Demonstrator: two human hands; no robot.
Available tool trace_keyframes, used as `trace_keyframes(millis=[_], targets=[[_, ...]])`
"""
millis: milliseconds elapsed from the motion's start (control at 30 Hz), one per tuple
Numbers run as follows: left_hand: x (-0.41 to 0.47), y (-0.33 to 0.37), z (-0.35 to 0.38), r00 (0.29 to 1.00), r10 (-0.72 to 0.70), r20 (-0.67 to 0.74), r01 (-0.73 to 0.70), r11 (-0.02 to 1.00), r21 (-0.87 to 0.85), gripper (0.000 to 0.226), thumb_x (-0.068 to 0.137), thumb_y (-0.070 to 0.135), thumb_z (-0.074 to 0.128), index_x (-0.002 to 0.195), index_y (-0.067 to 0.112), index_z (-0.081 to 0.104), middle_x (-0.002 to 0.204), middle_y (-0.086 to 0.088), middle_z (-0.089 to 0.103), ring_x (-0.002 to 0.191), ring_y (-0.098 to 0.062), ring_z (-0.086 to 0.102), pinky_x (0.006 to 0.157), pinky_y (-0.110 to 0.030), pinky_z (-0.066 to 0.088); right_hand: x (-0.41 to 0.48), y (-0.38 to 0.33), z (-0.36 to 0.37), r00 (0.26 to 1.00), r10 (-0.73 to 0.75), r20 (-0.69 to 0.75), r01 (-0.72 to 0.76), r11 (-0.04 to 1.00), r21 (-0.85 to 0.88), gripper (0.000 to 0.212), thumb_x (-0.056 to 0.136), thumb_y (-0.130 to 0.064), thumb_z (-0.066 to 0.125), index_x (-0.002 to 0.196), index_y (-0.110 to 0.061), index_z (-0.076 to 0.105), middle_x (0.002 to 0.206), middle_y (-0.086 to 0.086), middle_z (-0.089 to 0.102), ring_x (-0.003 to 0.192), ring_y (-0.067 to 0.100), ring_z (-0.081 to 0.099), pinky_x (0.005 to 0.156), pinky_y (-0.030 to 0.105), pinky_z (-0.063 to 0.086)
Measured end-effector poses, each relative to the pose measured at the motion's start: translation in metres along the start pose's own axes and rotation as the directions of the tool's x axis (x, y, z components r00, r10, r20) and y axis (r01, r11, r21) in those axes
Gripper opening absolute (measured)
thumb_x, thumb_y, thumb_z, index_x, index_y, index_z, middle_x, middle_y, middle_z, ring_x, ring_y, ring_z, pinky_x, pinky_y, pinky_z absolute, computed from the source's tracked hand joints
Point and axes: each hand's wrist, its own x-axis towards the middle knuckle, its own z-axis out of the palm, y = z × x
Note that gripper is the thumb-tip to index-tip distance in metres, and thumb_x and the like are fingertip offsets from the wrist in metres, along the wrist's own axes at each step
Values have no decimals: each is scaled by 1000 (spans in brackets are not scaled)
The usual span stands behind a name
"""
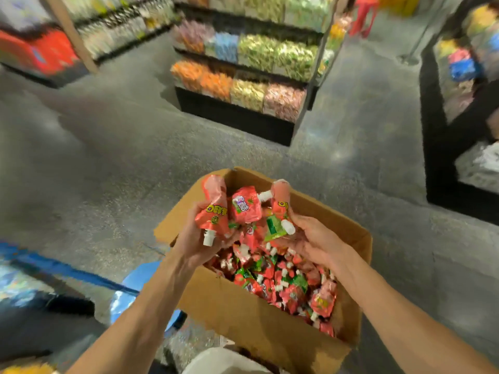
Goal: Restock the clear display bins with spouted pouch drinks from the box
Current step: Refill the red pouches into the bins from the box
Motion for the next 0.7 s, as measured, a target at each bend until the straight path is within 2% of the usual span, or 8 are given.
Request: trace_keyframes(millis=[100, 233, 300, 367, 433, 500, 600, 700], targets=[[-54, 0, 1, 983, 179, -31, -181, 980, -78, 40, 88, 34, 44, 62, 17, 67, 68, -5, 64, 65, -21, 64, 72, -39, 48, -15, 0, 29, 992, 0, 123, 8, 998, -67, 38, 99, -22, 52, 129, -1, 57, 116, 17, 71, 100, 26, 71, 79, 42, 61], [-135, -9, -27, 953, 302, -36, -303, 935, -186, 31, 84, 33, 50, 54, 25, 49, 45, 11, 44, 44, -11, 36, 64, -33, 20, -42, 22, 76, 941, 38, 337, 39, 975, -219, 33, 103, -18, 43, 126, 0, 59, 126, 18, 66, 116, 31, 64, 97, 48, 53], [-181, -15, -51, 923, 379, -71, -385, 895, -227, 29, 90, 32, 49, 61, 27, 52, 53, 14, 42, 50, -10, 45, 65, -32, 28, -57, 43, 103, 892, 82, 446, 68, 948, -310, 34, 103, -21, 43, 120, 0, 63, 119, 17, 68, 109, 26, 67, 94, 43, 56], [-229, -21, -78, 882, 442, -164, -470, 849, -239, 15, 85, 32, 61, 72, 26, 56, 72, 12, 34, 66, -7, 35, 73, -34, 42, -76, 68, 137, 851, 143, 506, 99, 902, -421, 36, 95, -29, 52, 112, 0, 68, 107, 14, 72, 93, 20, 70, 82, 37, 60], [-281, -28, -105, 807, 503, -310, -575, 790, -215, 27, 65, 31, 80, 81, 25, 59, 81, 7, 33, 69, -9, 24, 71, -30, 34, -97, 97, 174, 808, 199, 555, 154, 837, -525, 32, 85, -33, 60, 92, -7, 76, 90, 8, 74, 77, 14, 70, 70, 29, 59], [-334, -41, -128, 731, 529, -430, -649, 734, -200, 34, 59, 30, 83, 84, 25, 61, 84, 5, 35, 70, -11, 33, 70, -28, 27, -119, 131, 208, 753, 268, 601, 173, 800, -574, 27, 78, -35, 63, 76, -13, 79, 82, 5, 71, 70, 13, 66, 67, 26, 58], [-410, -68, -147, 647, 534, -544, -724, 655, -218, 27, 58, 29, 78, 79, 17, 67, 84, -4, 53, 74, -19, 50, 73, -35, 41, -158, 185, 254, 656, 367, 659, 169, 780, -603, 27, 84, -32, 61, 82, -8, 74, 77, 5, 70, 67, 12, 67, 71, 29, 60], [-482, -96, -167, 547, 517, -659, -800, 555, -229, 26, 70, 29, 62, 81, 8, 72, 88, -14, 71, 77, -29, 69, 63, -40, 60, -200, 238, 299, 588, 435, 683, 186, 748, -637, 27, 95, -26, 57, 95, 0, 67, 81, 11, 68, 69, 14, 67, 71, 30, 60]])
